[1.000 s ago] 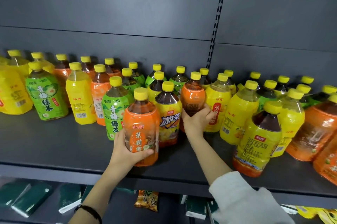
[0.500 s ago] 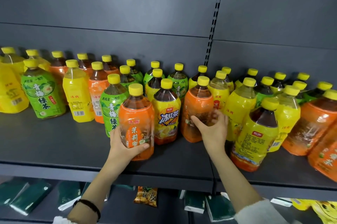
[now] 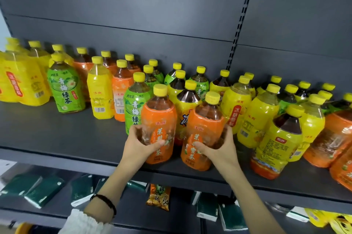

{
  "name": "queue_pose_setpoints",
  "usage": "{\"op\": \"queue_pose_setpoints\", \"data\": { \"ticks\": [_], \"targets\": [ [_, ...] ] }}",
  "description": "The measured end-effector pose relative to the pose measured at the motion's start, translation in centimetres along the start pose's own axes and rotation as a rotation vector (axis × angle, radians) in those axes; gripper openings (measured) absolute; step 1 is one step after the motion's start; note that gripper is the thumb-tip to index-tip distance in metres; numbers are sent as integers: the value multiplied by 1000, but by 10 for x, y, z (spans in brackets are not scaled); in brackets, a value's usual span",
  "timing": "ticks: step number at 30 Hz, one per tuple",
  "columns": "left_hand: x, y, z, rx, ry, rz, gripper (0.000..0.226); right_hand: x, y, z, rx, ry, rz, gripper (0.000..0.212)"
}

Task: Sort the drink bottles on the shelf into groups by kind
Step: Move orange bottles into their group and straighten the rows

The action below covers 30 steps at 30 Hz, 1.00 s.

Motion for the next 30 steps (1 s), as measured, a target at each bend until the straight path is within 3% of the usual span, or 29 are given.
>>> {"op": "queue_pose_setpoints", "data": {
  "ticks": [5, 8, 11, 15, 18, 25, 30],
  "targets": [
    [-4, 31, 4, 17, -19, -24, 68, -16, -43, 15, -84, 47, -4, 85],
    [-5, 67, 3, 50, -27, -39, 64, -20, -71, 22, -84, 47, -10, 92],
    [-8, 108, -5, 41, -12, -53, 70, -25, -101, 24, -91, 32, -13, 104],
    [-12, 161, -20, 25, 13, -50, 82, -39, -156, 23, -122, 50, -63, 89],
    [-14, 198, -32, 48, 16, -37, 76, -51, -203, 17, -163, 40, -74, 91],
    [-18, 267, -64, 26, 17, -21, 89, -65, -288, 0, -163, 44, -122, 85],
    [-23, 312, -82, 50, 25, -6, 88, -70, -339, -12, -167, 32, -135, 93]
  ]
}}
Point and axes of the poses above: each hand's wrist, its own z-axis away from the middle knuckle, its own y-axis out of the back of the hand, x = y × z, the point moved 3 cm from there along -z, towards the middle knuckle, and after that the axes turned 6 degrees about y, right-handed, at the moved point
